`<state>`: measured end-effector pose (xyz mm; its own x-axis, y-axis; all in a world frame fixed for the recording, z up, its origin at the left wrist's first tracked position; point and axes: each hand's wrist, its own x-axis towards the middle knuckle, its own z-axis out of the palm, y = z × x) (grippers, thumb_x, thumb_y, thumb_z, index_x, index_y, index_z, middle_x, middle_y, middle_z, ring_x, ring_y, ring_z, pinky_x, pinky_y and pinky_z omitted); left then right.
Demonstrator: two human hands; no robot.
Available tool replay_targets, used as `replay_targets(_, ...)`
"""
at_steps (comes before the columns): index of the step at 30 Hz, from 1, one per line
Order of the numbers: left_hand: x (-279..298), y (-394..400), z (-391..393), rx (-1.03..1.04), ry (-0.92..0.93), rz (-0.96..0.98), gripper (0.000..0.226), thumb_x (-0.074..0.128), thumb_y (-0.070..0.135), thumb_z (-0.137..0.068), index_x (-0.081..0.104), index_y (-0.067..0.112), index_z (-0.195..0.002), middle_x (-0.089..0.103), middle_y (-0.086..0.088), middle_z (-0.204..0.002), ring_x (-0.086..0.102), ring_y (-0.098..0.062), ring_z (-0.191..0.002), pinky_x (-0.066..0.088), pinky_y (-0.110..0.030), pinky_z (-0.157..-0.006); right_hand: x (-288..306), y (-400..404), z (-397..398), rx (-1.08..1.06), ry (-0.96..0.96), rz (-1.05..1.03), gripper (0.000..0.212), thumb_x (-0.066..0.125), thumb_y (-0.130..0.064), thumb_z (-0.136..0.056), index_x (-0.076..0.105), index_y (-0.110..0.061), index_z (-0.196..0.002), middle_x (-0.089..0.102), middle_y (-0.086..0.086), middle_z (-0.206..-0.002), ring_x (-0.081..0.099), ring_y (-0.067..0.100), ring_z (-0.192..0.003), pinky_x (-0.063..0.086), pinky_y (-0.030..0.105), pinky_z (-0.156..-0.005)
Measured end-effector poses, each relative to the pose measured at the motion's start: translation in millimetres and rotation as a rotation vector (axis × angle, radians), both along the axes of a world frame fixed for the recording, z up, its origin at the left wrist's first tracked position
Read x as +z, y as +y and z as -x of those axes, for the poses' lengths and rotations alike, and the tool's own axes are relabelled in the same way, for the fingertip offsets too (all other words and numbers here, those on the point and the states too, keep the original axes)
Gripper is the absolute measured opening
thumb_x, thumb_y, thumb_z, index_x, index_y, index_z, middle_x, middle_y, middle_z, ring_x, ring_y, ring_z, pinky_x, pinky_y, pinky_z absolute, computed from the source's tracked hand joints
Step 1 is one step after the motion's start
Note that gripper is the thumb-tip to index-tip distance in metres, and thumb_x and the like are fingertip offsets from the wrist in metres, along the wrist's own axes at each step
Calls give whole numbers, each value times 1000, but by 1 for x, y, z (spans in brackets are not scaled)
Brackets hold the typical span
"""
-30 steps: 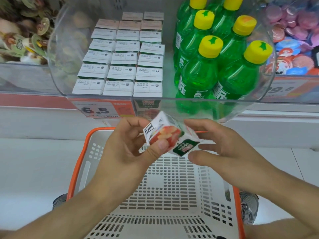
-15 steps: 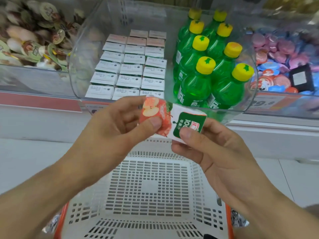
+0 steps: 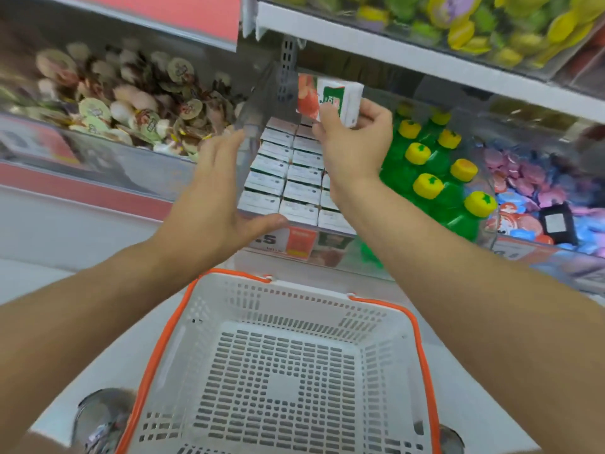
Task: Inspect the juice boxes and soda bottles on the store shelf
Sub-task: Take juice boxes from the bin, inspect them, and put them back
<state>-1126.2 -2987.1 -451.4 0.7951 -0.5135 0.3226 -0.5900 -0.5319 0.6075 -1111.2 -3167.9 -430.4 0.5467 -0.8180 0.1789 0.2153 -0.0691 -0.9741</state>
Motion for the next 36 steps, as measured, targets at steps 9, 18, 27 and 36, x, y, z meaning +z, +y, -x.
replay_targets(9, -11, 5, -8, -61, 24, 83, 108, 69, 62, -64, 26, 13, -151, 34, -2, -150, 33, -16, -136, 32, -25, -107, -9, -33, -81, 139, 491, 592, 43, 72, -15, -90, 58, -14, -131, 62, 8, -129, 61, 24, -114, 44, 22, -84)
replay_targets(18, -16, 4, -12, -50, 29, 143, 109, 79, 56, -64, 25, 20, -151, 32, 4, -149, 32, -8, -133, 30, -17, -98, 7, -45, -107, 341, 896, 976, 39, 67, -26, -95, 61, -14, -131, 61, 8, -135, 58, 25, -122, 46, 29, -102)
replay_targets(27, -18, 2, -10, -43, 44, 161, 107, 80, 55, -65, 24, 24, -151, 35, 6, -144, 38, -9, -129, 37, -21, -94, 10, -46, -91, 342, 835, 1028, 32, 62, -24, -98, 62, -14, -128, 62, 7, -129, 60, 24, -116, 47, 27, -95)
replay_targets(36, -16, 3, -6, -38, 60, 134, 109, 80, 53, -68, 19, 22, -153, 32, 4, -149, 40, -14, -129, 40, -26, -93, 28, -18, 45, 634, 679, 1125, 14, 78, -29, -86, 74, -21, -97, 72, -9, -85, 66, 3, -76, 49, 8, -68)
